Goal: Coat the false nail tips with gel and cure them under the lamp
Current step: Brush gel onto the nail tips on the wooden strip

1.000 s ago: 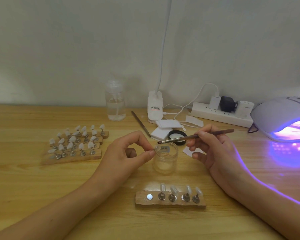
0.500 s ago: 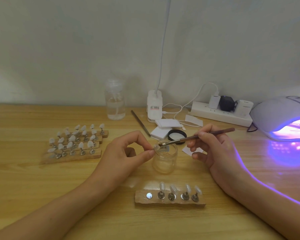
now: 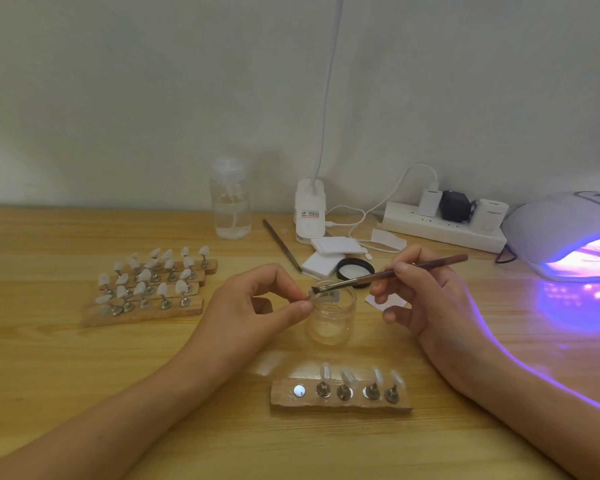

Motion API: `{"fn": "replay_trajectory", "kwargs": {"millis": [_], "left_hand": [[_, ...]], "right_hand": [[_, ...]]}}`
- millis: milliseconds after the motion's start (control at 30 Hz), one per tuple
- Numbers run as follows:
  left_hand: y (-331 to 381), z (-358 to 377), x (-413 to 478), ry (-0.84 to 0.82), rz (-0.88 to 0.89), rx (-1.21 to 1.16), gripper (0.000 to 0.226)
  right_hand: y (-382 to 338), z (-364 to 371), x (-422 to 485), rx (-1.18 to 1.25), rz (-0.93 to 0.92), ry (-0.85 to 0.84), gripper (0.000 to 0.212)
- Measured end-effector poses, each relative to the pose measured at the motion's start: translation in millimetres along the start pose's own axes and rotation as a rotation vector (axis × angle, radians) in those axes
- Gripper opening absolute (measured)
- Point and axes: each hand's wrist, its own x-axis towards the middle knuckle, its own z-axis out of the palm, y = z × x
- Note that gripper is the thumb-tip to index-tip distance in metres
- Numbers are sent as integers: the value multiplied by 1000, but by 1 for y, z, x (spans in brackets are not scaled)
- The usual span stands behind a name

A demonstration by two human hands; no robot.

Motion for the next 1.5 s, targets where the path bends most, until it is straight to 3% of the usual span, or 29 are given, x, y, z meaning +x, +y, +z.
{"fn": "replay_trajectory", "kwargs": {"millis": [100, 233, 367, 500, 667, 800, 967, 1133, 1267, 1400, 1500], "left_hand": [[0, 0, 0, -1, -8, -4, 13], [-1, 0, 1, -5, -17, -14, 13], [0, 1, 1, -11, -24, -41, 13], [-1, 1, 2, -15, -16, -43, 21], [-3, 0, 2, -15, -19, -56, 21], [-3, 0, 2, -24, -17, -56, 23], [-2, 1, 2, -27, -17, -56, 22], [-2, 1, 2, -27, -20, -49, 23], [-3, 0, 2, -31, -19, -62, 21], [-4, 0, 3, -28, -24, -55, 23], [-5, 0, 3, -26, -20, -51, 22]], "right_hand": [[1, -2, 1, 25, 5, 50, 19], [-2, 1, -1, 7, -28, -17, 15], [1, -2, 0, 9, -22, 57, 32], [-3, 2, -1, 20, -42, -20, 18], [0, -1, 0, 0, -8, 51, 31], [-3, 1, -1, 10, -51, -25, 19], [1, -2, 0, -7, -29, 51, 34], [-2, 1, -1, -7, -44, -17, 16], [1, -2, 0, -13, -24, 60, 30], [-2, 0, -1, 9, -63, -12, 19], [1, 0, -1, -26, -43, 14, 29]]}}
